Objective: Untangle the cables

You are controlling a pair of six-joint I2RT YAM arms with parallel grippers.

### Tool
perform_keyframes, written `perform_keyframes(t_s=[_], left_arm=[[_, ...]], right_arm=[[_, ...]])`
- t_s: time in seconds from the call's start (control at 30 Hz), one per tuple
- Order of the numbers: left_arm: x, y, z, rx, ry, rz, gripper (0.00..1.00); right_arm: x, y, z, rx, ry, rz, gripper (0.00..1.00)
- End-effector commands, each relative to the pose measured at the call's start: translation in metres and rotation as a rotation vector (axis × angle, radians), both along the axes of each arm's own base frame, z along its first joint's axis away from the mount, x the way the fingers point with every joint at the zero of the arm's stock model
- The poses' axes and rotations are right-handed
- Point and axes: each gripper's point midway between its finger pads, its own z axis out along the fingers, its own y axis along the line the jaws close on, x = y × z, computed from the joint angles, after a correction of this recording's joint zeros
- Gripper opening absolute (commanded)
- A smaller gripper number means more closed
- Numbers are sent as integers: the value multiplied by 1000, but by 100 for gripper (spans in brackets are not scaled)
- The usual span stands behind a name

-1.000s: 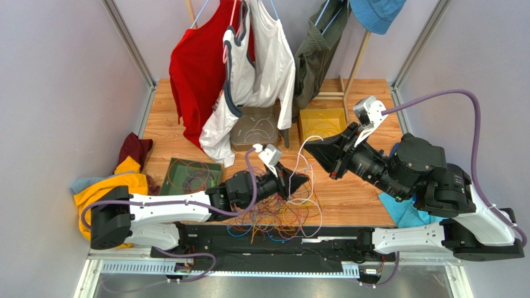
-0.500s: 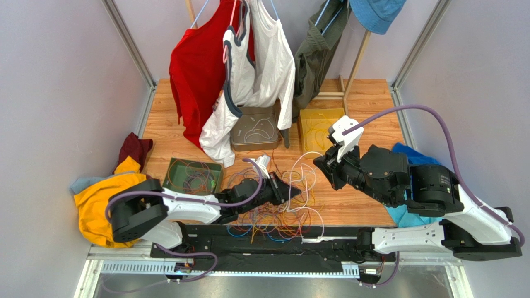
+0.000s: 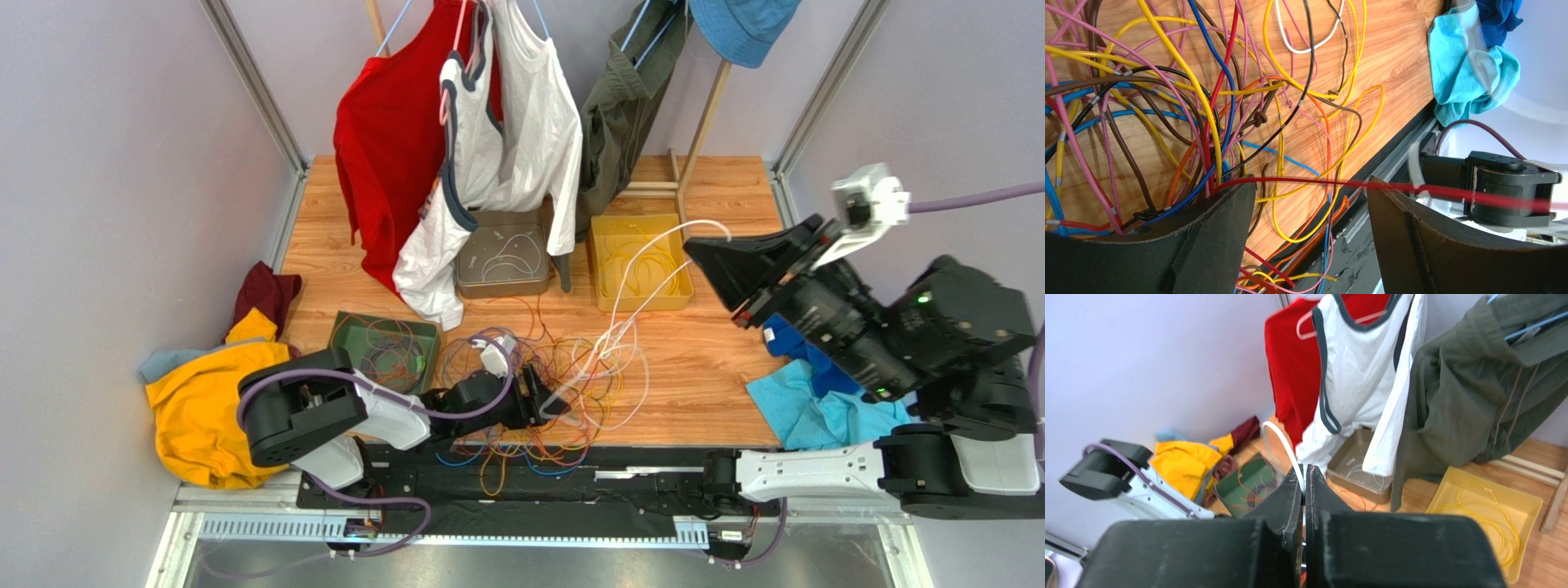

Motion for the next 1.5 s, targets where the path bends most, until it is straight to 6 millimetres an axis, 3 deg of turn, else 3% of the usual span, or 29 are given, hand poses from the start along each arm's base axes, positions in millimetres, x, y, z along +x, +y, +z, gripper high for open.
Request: perform_keyframes(t_s=[0.0, 0.2, 0.3, 0.53, 0.7, 0.73, 0.8, 0.83, 0.9, 0.93, 0.97, 1.03, 1.17, 1.27, 1.3, 1.33, 1.37, 1.4, 1.43, 1.47], left_arm=[[-15, 69, -74, 342, 51, 19, 78], [-14, 75, -76, 353, 42, 35, 77], [-14, 78, -78, 360, 44, 41, 77], [-19, 82, -100, 396, 78, 35, 73], [-22, 79, -115, 368, 117, 39, 70], [-27, 87, -127, 388, 149, 46, 70], [-27, 79, -126, 327, 152, 43, 70], [-33, 89, -138, 351, 183, 49, 71], [-30, 78, -129, 264, 161, 48, 74], [-35, 88, -137, 282, 172, 46, 75], [-29, 76, -123, 199, 135, 45, 76], [-32, 81, -123, 183, 124, 39, 78], [-31, 59, -99, 93, 69, -32, 79], [-26, 47, -71, 23, -9, -64, 79], [-24, 40, -52, -26, -55, -78, 80], [-24, 35, -41, -55, -74, -93, 90], [-24, 34, -38, -54, -79, -100, 90], [-20, 25, -15, -109, -122, -108, 92], [-19, 21, -7, -118, -135, -115, 92], [-20, 25, -18, -50, -110, -122, 92]], right_arm=[[1, -9, 33, 60, -63, -10, 0], [-13, -34, 82, 189, -121, 43, 0], [-18, -38, 92, 213, -138, 69, 0], [-42, -78, 142, 405, -236, 156, 0], [-63, -100, 168, 514, -317, 233, 0], [-66, -105, 172, 533, -333, 246, 0], [-75, -122, 183, 592, -374, 265, 0], [-77, -128, 186, 608, -385, 268, 0], [-78, -137, 189, 625, -393, 259, 0], [-77, -136, 187, 618, -389, 254, 0], [-75, -132, 183, 599, -380, 250, 0], [-69, -121, 175, 563, -361, 233, 0], [-61, -105, 163, 504, -342, 215, 0], [-58, -98, 159, 479, -330, 205, 0], [-58, -98, 159, 477, -331, 206, 0], [-58, -95, 158, 473, -327, 208, 0], [-57, -95, 158, 472, -327, 205, 0], [-57, -95, 157, 469, -325, 204, 0], [-56, -93, 156, 464, -321, 202, 0], [-54, -92, 154, 458, -316, 196, 0]])
